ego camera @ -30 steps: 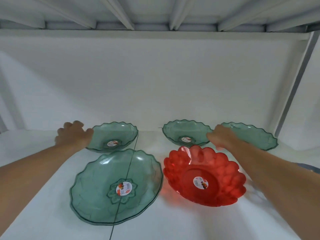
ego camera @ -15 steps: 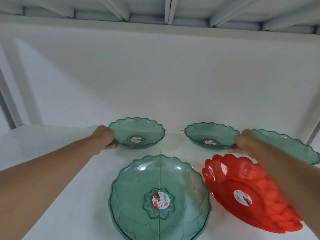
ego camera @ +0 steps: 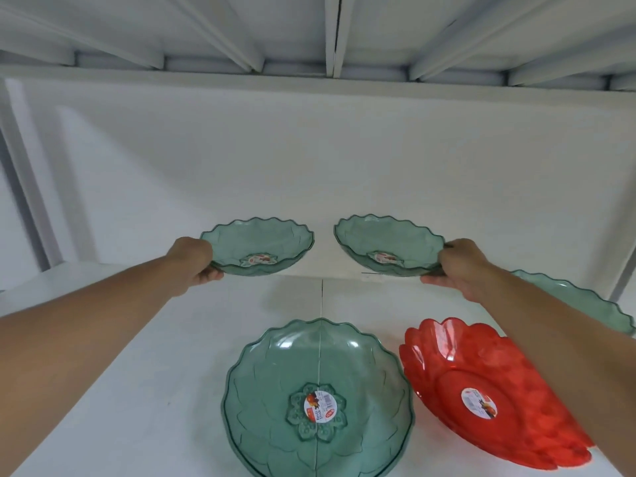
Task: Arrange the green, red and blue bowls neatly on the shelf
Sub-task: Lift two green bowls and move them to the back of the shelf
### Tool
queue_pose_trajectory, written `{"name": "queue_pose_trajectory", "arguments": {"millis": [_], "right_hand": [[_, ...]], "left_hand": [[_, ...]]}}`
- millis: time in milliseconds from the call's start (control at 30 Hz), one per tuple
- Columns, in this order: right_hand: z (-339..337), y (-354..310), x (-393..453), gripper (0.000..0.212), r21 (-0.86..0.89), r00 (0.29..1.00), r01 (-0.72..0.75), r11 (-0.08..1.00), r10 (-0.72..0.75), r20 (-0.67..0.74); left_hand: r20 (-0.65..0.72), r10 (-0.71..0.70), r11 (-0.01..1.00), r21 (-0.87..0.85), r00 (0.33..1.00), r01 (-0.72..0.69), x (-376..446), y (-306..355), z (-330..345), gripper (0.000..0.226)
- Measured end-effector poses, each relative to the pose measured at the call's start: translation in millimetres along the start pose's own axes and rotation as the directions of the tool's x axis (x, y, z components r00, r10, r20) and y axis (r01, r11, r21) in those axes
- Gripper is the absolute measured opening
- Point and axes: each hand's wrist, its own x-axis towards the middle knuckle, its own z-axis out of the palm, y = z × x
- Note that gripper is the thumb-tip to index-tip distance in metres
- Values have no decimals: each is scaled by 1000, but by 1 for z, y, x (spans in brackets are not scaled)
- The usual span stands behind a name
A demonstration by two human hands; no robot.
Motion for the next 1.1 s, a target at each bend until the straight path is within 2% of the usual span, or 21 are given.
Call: {"name": "queue_pose_trajectory", "arguments": {"millis": [300, 533, 833, 1100], "right_hand": [[53, 12, -1, 21, -76, 983, 37, 996, -22, 184], [125, -4, -35, 19, -113, 968, 64, 992, -34, 248], [252, -16, -83, 15, -39, 988, 26, 999, -20, 152], [328, -1, -106, 25, -108, 996, -59, 992, 66, 63]], "left_hand": [[-177, -23, 1000, -11, 984, 21, -22, -26, -58, 30], [-250, -81, 994, -87, 965, 61, -2, -40, -125, 31], [-161, -40, 995, -93, 986, 25, 77, -74, -234, 29], [-54, -68, 993, -101, 996, 63, 139, -95, -279, 26]]}}
